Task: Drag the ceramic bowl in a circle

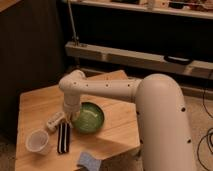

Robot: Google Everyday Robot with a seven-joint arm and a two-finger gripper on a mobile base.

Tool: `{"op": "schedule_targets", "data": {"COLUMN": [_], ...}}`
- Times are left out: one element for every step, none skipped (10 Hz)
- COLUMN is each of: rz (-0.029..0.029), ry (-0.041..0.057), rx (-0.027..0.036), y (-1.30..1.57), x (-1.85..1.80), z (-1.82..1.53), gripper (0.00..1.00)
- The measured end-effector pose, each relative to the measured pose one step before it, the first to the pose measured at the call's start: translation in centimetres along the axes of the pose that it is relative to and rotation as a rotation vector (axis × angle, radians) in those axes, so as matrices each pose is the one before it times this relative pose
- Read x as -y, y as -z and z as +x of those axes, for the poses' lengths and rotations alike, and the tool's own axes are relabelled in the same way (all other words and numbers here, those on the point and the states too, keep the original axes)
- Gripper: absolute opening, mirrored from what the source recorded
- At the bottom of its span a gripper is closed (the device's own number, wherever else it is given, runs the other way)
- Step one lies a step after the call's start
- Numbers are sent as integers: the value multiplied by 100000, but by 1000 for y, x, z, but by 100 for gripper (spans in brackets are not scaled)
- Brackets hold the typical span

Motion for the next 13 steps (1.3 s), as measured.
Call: {"op": "schedule_targets", "data": {"rz": [999,682,319,-23,-546,-1101,-1332,-2405,-4318,-3338,-1687,-2076,-666], "ry": [312,-570,-849,-1815,-2615,-2525,-2569,-3037,-4256,-4075,-2155,-3921,-2898], "rx": [1344,1320,620,879,573,199,-99,-166,-232,-389,-143,-638,-570], "y": [-48,87,143,207,298,283,250,213,154,4,-61,5,43], "x": [-100,-952,-925,-1673,-2061,-1911,-1892,-2326,-3300,-2934,-1902,-2943,-1530], "z": [-1989,-2445,-1490,-2096,-2104,-1468,-1032,-801,-453,462,953,2397,2184], "gripper": [0,0,0,0,0,0,0,0,0,0,0,0,0]}}
